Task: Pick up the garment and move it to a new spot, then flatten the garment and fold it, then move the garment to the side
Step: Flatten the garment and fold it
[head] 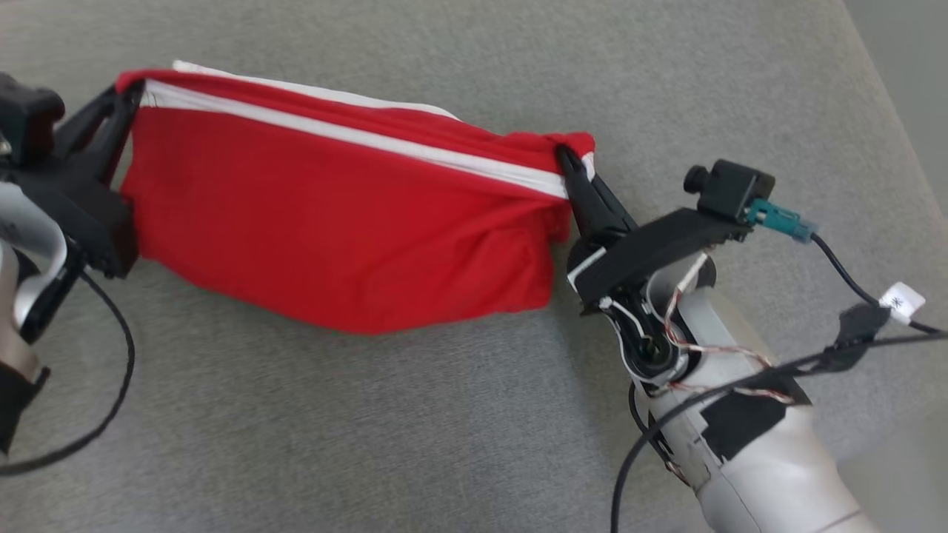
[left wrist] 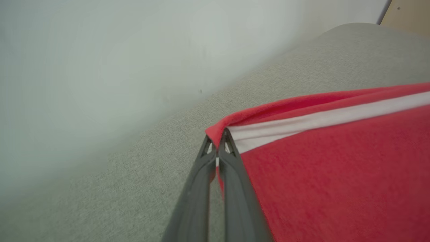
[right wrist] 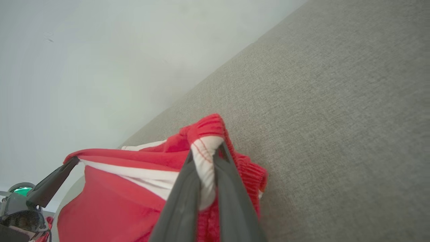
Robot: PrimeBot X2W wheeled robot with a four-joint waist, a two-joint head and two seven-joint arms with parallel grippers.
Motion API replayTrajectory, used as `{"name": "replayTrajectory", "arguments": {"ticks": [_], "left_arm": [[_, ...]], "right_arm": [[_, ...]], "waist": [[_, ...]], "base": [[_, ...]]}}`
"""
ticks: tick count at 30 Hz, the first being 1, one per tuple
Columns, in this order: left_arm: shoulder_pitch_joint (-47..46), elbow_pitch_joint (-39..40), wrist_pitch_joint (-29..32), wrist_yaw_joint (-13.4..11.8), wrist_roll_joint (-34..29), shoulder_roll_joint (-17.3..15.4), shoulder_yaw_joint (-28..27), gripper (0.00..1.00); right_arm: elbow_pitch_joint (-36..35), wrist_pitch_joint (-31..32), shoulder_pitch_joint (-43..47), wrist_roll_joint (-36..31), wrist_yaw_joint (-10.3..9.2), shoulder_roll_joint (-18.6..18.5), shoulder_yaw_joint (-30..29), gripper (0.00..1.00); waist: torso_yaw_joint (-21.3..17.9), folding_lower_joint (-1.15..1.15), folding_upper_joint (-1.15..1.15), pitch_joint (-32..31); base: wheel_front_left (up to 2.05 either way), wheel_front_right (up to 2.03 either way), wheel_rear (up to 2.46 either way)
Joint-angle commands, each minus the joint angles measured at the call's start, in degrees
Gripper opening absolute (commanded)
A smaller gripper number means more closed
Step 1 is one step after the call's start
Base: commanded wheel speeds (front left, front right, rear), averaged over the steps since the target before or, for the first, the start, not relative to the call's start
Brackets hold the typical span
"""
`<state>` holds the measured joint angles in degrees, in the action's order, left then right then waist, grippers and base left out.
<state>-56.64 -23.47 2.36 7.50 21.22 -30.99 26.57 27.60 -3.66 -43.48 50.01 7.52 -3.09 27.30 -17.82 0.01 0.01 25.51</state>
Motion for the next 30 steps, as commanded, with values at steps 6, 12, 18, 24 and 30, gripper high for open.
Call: {"name": "replayTrajectory", "arguments": {"ticks": [6, 12, 18, 24, 30], "left_arm": [[-5.7, -6.2, -0.6, -0.1, 1.8, -1.8, 4.7, 0.00], [-8.9, -10.9, -3.6, -0.1, 2.8, -2.4, 8.4, 0.00], [-9.9, -14.8, -7.8, -0.1, 3.3, -0.8, 10.6, 0.44], [-9.0, -18.0, -11.4, -0.1, 4.6, 0.8, 11.7, 1.00], [-6.7, -19.8, -15.2, -0.1, 6.4, 2.2, 12.1, 1.00]], "right_arm": [[5.6, -2.7, -4.9, 3.1, -0.06, 0.0, 3.6, 0.00], [8.4, -4.7, -7.7, 5.9, -0.06, 0.1, 8.4, 0.00], [11.4, -7.6, -9.7, 6.5, -0.06, 0.1, 11.8, 1.00], [13.8, -9.1, -10.0, 5.8, -0.06, 0.2, 13.4, 1.00], [15.1, -10.4, -8.0, 3.2, -0.06, -1.6, 14.5, 1.00]], "waist": [[-2.9, -0.01, -0.01, 2.9], [-3.1, -0.01, -0.01, 3.3], [-2.4, -0.01, -0.01, 3.1], [-1.5, -0.01, -0.01, 1.4], [-0.4, -0.01, -0.01, -2.1]], "base": [[0.00, 0.00, 0.00], [0.00, 0.00, 0.00], [0.00, 0.00, 0.00], [0.00, 0.00, 0.00], [0.00, 0.00, 0.00]]}}
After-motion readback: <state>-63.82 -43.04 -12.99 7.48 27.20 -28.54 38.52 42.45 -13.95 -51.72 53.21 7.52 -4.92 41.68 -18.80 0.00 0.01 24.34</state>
